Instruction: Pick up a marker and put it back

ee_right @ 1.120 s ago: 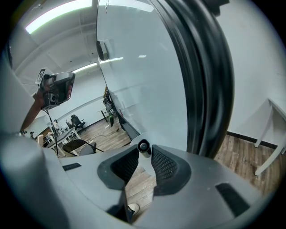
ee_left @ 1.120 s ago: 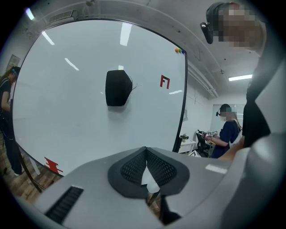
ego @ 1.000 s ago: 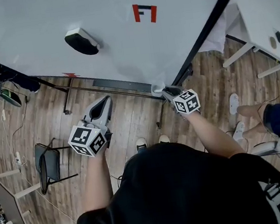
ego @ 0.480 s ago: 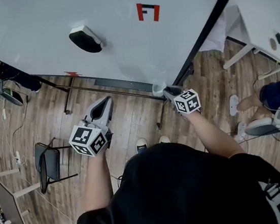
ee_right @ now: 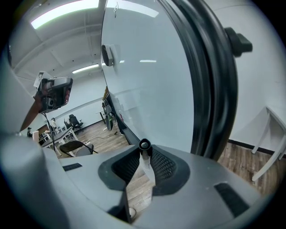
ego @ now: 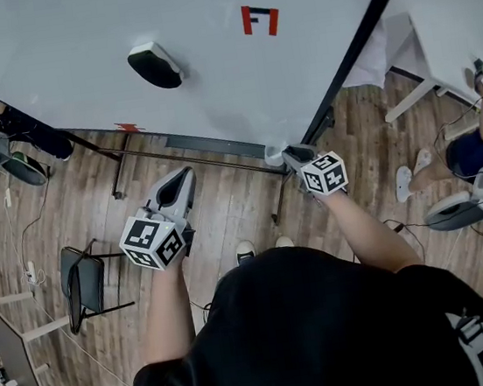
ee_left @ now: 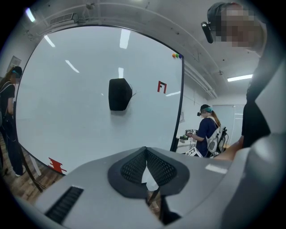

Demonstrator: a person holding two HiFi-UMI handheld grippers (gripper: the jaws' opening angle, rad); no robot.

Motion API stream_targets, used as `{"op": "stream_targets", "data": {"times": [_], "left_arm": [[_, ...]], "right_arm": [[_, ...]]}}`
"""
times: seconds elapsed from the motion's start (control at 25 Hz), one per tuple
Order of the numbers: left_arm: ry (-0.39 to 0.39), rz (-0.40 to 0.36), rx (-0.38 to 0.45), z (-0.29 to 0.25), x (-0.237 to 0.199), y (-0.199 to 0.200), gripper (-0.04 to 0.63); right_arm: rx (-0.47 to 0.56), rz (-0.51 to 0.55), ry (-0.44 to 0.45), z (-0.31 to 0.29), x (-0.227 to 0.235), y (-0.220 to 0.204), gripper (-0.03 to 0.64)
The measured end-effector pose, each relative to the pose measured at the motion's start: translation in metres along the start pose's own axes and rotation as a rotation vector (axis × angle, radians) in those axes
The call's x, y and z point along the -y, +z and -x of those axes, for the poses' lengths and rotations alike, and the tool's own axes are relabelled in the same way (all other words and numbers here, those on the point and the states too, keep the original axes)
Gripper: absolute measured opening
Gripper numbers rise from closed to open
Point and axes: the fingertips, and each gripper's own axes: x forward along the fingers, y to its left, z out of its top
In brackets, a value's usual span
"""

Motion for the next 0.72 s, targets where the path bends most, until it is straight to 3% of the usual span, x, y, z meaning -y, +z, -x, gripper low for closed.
{"op": "stream_targets", "data": {"times": [0.72], "left_arm": [[-0.048, -0.026, 0.028, 0.007, 0.009, 0.009, 0.011]], "right_arm": [[0.259, 0.108, -0.026, 0.078, -0.031, 0.121, 0.069]]}}
